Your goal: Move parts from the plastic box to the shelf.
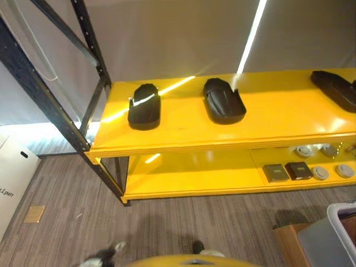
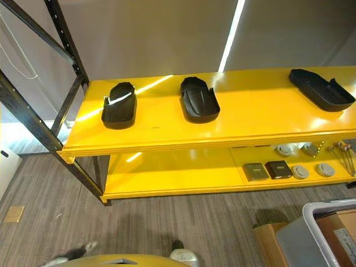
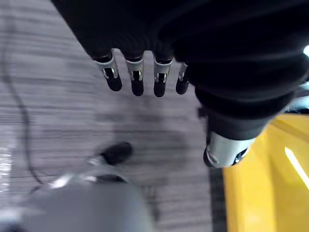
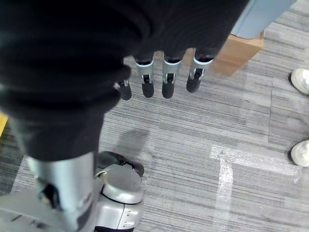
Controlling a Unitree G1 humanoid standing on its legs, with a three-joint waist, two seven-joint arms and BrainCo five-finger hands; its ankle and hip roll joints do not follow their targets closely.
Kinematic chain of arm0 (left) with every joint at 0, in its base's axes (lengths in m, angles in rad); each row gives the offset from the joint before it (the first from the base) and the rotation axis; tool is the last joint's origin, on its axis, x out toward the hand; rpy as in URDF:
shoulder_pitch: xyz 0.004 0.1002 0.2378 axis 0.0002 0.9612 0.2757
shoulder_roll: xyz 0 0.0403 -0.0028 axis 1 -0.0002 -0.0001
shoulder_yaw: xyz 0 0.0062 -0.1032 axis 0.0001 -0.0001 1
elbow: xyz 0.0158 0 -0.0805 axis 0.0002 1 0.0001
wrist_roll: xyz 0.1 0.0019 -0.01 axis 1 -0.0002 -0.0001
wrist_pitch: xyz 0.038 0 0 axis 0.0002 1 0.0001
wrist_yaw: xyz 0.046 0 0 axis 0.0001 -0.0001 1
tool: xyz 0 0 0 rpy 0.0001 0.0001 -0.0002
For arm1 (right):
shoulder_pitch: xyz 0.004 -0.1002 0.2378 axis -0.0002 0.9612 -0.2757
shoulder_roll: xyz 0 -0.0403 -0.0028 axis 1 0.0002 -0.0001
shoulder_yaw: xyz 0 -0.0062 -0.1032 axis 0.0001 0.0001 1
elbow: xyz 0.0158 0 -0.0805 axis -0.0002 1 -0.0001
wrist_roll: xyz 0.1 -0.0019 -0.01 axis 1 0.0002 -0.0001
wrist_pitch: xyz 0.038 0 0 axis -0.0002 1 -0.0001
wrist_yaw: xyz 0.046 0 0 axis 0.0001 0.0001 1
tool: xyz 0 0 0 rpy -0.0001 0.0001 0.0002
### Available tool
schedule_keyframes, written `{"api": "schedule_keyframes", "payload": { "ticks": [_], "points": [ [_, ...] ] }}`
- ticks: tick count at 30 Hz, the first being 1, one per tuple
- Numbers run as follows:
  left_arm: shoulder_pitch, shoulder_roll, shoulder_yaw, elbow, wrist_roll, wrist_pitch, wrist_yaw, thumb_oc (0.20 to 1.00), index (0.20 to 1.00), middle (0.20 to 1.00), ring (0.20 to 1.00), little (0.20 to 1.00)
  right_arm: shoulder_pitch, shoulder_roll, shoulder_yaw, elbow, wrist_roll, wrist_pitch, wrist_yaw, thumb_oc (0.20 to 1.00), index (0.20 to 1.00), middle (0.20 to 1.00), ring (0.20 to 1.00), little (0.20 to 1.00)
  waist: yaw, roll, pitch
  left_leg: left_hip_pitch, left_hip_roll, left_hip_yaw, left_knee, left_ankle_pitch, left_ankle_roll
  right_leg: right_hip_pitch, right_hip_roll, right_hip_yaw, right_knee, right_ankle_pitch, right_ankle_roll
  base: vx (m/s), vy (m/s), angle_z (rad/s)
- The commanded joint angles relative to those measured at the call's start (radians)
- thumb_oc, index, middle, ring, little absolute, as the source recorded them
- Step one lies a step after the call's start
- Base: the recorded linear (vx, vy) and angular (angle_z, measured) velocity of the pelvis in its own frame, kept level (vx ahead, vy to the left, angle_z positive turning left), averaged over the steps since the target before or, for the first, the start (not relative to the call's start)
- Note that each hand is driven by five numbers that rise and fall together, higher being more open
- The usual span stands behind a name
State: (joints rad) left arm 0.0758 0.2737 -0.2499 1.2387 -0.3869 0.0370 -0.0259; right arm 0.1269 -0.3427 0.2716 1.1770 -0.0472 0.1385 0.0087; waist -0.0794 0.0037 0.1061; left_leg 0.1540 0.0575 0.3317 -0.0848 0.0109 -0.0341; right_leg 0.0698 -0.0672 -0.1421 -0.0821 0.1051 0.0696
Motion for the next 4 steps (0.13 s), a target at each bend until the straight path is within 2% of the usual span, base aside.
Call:
{"api": "schedule_keyframes", "payload": {
  "ticks": [1,3,4],
  "points": [
    [-0.078,-0.016,0.034,-0.051,0.018,-0.104,-0.015,1.0,1.0,1.0,1.0,1.0,-0.056,-0.002,0.034,0.051,-0.038,0.027,-0.009,1.0,1.0,1.0,1.0,1.0,0.008,-0.02,0.032,-0.031,0.067,0.026,0.095,-0.069,-0.025,0.024,-0.05,-0.004,0.005,-0.083,0.077,-0.01,-0.017,0.16],
    [-0.068,-0.023,0.048,-0.051,0.005,-0.121,-0.009,1.0,1.0,1.0,1.0,1.0,-0.052,0.003,0.031,0.053,-0.033,0.026,-0.011,1.0,1.0,1.0,1.0,1.0,0.012,-0.021,0.031,-0.031,0.064,0.019,0.093,-0.071,-0.024,0.024,-0.05,-0.004,0.005,-0.082,0.077,-0.05,-0.014,0.04],
    [-0.062,-0.028,0.066,-0.05,-0.001,-0.135,0.004,1.0,1.0,1.0,1.0,1.0,-0.05,0.011,0.028,0.057,-0.026,0.023,-0.018,1.0,1.0,1.0,1.0,1.0,0.018,-0.026,0.029,-0.04,0.062,0.021,0.089,-0.055,-0.018,0.011,-0.049,-0.003,0.006,-0.071,0.07,-0.12,-0.036,0.03]
  ]
}}
